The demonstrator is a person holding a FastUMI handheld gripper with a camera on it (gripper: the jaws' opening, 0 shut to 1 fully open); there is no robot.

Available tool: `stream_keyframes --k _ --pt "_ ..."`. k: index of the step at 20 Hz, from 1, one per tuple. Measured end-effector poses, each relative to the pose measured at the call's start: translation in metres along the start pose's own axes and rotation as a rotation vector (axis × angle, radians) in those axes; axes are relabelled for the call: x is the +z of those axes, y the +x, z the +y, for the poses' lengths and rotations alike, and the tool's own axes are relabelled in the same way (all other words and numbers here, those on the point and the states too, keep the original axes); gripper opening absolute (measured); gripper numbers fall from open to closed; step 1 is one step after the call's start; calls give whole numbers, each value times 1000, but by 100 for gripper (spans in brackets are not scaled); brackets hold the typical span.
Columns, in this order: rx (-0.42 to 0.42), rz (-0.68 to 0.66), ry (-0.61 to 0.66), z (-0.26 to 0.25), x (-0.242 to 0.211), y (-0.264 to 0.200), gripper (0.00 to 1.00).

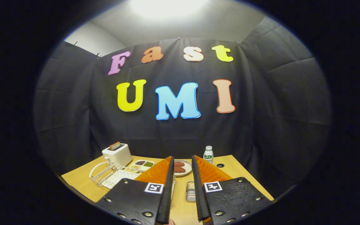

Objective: Take the plate from the dish rack, then take the spoon from the basket and place it into the plate.

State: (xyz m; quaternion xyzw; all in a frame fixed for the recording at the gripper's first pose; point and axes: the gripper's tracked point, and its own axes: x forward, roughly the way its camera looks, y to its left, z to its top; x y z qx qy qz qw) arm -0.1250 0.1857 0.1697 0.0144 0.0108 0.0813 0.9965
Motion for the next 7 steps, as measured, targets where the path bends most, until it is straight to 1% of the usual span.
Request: stream_keyframes --k 2,4,7 --pt "26 13 10 -3 -3 -1 66" --pt "-3 16 -34 -25 -8 4 99" --pt "-8 9 -98 -39 -15 3 99"
